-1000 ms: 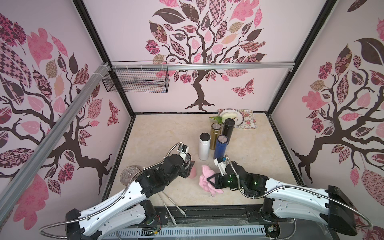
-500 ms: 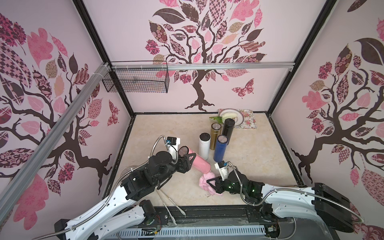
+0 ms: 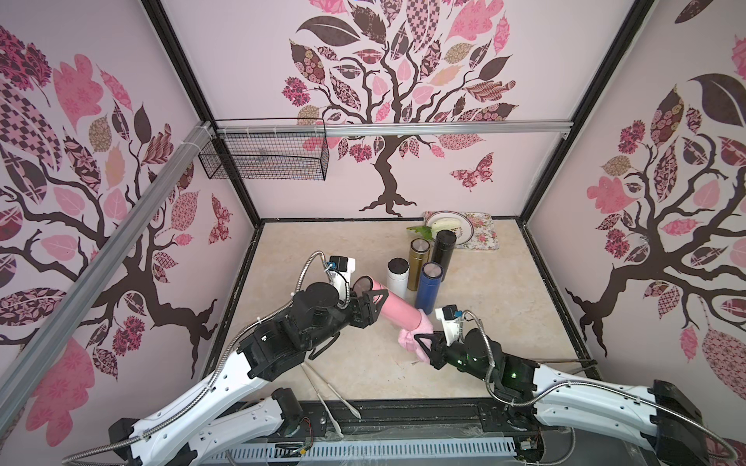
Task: Wipe the surface of the thermos
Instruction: Wipe the dirt from the surface of the thermos.
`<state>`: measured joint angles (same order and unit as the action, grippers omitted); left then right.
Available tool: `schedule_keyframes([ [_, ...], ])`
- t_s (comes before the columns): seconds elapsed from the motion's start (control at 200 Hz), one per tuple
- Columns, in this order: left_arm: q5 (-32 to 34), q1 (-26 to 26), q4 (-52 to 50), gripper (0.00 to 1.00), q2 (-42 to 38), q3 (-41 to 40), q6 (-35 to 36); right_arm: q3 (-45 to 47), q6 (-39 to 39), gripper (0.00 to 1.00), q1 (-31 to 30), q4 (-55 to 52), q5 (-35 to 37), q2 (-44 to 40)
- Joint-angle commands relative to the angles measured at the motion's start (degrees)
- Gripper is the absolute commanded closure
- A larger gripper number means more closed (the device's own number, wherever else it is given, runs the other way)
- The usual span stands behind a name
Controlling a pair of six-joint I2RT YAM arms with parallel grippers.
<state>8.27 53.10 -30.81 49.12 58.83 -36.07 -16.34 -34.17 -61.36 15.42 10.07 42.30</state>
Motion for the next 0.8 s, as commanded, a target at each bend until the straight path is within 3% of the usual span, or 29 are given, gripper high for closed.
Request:
schedule_keyframes([
  [0.0,-2.9,0.3,-3.1,1.00,-0.3,0.6,0.4,-1.3,1.3,1.00,0.2,1.6,5.1,-5.6],
  [0.23,-6.8,0.4,1.1,1.00,-1.3,-0.2,0.3,-1.1,0.6,1.00,0.2,2.1,3.2,-6.2],
  [0.515,-14.2,0.2,9.9,1.00,-3.8,-2.6,-0.1,1.3,-3.9,1.00,0.2,15.3,-6.2,6.9],
  [0.795,-7.9,0.2,8.1,1.00,-7.1,-2.1,0.7,4.8,-7.0,1.00,0.2,20.3,-8.5,8.4],
])
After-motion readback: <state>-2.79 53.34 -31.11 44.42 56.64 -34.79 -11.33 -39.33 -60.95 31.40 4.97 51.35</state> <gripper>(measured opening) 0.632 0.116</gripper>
